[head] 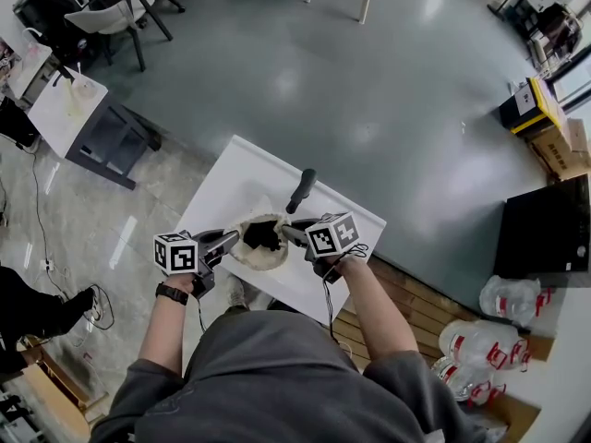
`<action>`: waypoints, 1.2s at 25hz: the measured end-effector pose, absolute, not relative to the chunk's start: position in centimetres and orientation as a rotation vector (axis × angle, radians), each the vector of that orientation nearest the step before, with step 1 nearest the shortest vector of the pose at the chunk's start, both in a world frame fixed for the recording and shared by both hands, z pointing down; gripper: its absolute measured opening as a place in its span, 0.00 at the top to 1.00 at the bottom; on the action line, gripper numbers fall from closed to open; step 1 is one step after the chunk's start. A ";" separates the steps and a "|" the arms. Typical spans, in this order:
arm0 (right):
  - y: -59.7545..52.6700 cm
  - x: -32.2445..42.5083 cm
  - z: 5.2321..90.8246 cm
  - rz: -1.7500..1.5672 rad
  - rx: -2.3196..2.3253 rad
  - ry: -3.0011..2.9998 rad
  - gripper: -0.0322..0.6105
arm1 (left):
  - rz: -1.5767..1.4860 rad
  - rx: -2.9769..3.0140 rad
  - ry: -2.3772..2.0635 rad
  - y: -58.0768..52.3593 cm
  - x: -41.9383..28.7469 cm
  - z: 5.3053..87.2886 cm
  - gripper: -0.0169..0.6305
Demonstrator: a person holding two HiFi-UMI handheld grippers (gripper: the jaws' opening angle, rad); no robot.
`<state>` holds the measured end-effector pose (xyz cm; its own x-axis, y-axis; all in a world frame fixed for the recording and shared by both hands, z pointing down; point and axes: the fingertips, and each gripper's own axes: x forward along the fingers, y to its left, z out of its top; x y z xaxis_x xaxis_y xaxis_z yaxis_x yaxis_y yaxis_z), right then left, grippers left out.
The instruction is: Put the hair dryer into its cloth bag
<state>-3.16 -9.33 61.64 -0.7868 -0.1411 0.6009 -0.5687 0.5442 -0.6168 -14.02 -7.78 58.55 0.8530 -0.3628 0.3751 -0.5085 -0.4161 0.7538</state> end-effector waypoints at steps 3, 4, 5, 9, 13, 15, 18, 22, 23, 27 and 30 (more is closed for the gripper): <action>-9.8 -3.1 64.2 1.169 0.645 -2.245 0.93 | 0.243 2.033 -0.677 -7.9 -14.1 60.9 0.96; -9.9 -2.9 65.2 1.162 0.671 -2.222 0.93 | 0.268 2.024 -0.681 -7.8 -13.8 61.9 0.96; -10.0 -2.6 66.1 1.160 0.697 -2.203 0.93 | 0.286 2.015 -0.676 -7.7 -13.4 62.8 0.96; -10.3 -0.6 68.6 1.202 0.813 -2.150 0.93 | 0.277 1.987 -0.639 -7.3 -11.2 64.8 0.96; -10.2 1.1 70.4 1.223 0.865 -2.098 0.93 | 0.356 1.985 -0.623 -7.2 -10.2 67.0 0.96; -10.0 1.7 71.3 1.254 0.890 -2.082 0.93 | 0.396 1.980 -0.611 -7.2 -9.9 68.1 0.96; -9.8 3.3 72.9 1.289 0.947 -2.052 0.93 | 0.448 1.972 -0.579 -6.9 -8.3 69.3 0.95; -8.3 5.6 75.6 1.342 0.995 -1.993 0.93 | 0.524 1.968 -0.536 -5.5 -6.3 71.1 0.93; -8.0 6.1 76.2 1.351 1.002 -1.981 0.93 | 0.540 1.968 -0.530 -5.3 -5.9 71.5 0.93; -6.9 7.6 78.1 1.352 1.016 -1.922 0.93 | 0.584 1.957 -0.521 -4.7 -4.8 72.8 0.92; -6.2 8.2 79.3 1.352 1.019 -1.882 0.93 | 0.609 1.951 -0.508 -4.2 -4.0 73.6 0.90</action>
